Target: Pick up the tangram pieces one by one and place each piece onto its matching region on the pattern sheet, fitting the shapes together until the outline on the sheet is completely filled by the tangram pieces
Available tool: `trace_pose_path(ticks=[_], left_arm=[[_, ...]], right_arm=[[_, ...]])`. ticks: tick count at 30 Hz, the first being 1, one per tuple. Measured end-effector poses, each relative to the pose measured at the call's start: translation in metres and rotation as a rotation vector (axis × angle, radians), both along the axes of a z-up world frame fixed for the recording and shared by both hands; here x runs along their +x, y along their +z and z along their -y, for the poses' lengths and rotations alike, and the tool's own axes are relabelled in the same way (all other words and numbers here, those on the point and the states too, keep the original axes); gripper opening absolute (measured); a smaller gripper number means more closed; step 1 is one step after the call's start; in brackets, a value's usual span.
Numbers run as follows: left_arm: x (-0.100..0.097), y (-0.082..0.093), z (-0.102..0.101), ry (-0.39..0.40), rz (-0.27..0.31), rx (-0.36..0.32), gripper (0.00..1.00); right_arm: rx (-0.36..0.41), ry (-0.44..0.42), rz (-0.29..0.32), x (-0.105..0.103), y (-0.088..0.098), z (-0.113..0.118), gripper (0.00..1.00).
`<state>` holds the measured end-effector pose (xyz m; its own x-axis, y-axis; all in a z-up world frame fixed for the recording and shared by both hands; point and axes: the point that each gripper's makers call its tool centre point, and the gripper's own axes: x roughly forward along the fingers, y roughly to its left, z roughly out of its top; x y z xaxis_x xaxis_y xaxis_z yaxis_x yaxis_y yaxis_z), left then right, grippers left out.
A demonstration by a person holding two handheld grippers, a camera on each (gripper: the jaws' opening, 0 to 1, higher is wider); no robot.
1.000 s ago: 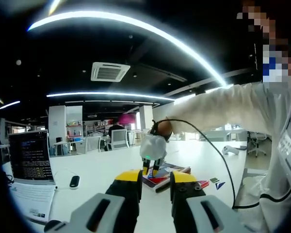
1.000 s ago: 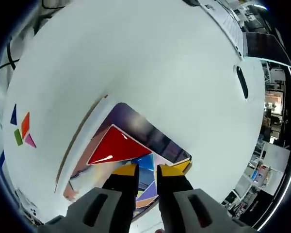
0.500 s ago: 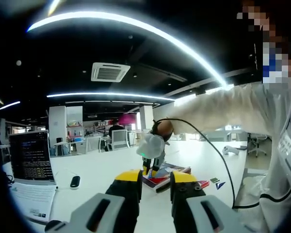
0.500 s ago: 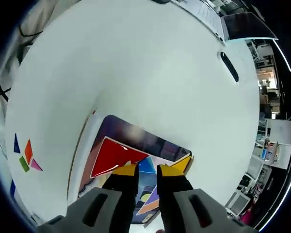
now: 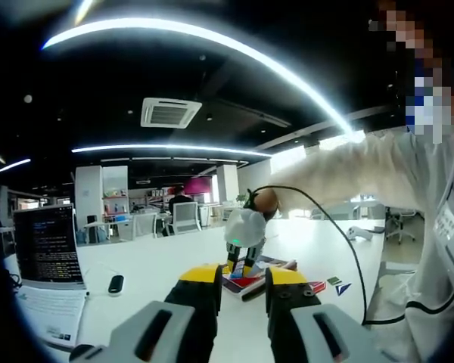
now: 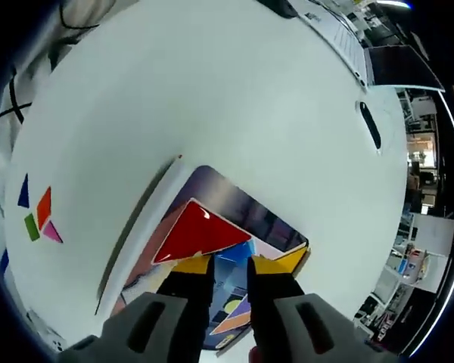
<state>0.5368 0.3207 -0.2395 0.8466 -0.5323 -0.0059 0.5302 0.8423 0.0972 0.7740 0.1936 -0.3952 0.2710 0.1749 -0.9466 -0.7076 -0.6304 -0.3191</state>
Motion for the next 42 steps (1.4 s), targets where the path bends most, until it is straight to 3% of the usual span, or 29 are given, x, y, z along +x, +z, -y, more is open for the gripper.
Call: trace_pose_path(ticks=[4, 8, 12, 21, 25, 28, 30, 34, 36, 42], left_arm=[[0.0, -0.001, 0.0, -0.003, -0.001, 0.003, 0.25], [0.0, -0.001, -0.001, -0.001, 0.0, 0.002, 0.25], [0.001, -0.001, 0.0, 0.0, -0.001, 0.003, 0.25], [0.002, -0.002, -0.003, 0.004, -0.004, 0.0, 0.25], [-0.001, -0.001, 0.0, -0.005, 0.002, 0.005, 0.25], [-0.002, 0.001, -0.001, -0.003, 0.007, 0.004, 0.25], [-0.001, 0.001, -0.003, 0.002, 0.008, 0.0, 0.25], [0.002, -0.002, -0.005, 0.008, 0.0, -0.003, 0.25], [0.002, -0.003, -0.005, 0.011, -0.005, -0.004, 0.25], [-0.007, 0.003, -0.002, 0.013, 0.01, 0.003, 0.25]], right_arm=[[0.055, 0.021, -0.005, 0.002, 0.001, -0.002, 0.19], [0.055, 0.039, -0.012, 0.001, 0.001, -0.003, 0.19], [0.031, 0.063, 0.058, 0.015, -0.002, -0.005, 0.16], [0.037, 0.042, 0.026, 0.007, -0.001, -0.003, 0.16], [0.047, 0.047, 0.077, 0.013, 0.001, -0.007, 0.21], [0.138, 0.002, 0.06, 0.008, 0.014, -0.012, 0.22], [0.188, -0.037, 0.086, 0.006, 0.03, -0.011, 0.23], [0.223, -0.051, 0.092, -0.016, 0.052, 0.004, 0.29], [0.229, -0.071, 0.06, -0.035, 0.052, 0.016, 0.3], [0.07, -0.114, 0.022, -0.084, 0.037, 0.089, 0.3]])
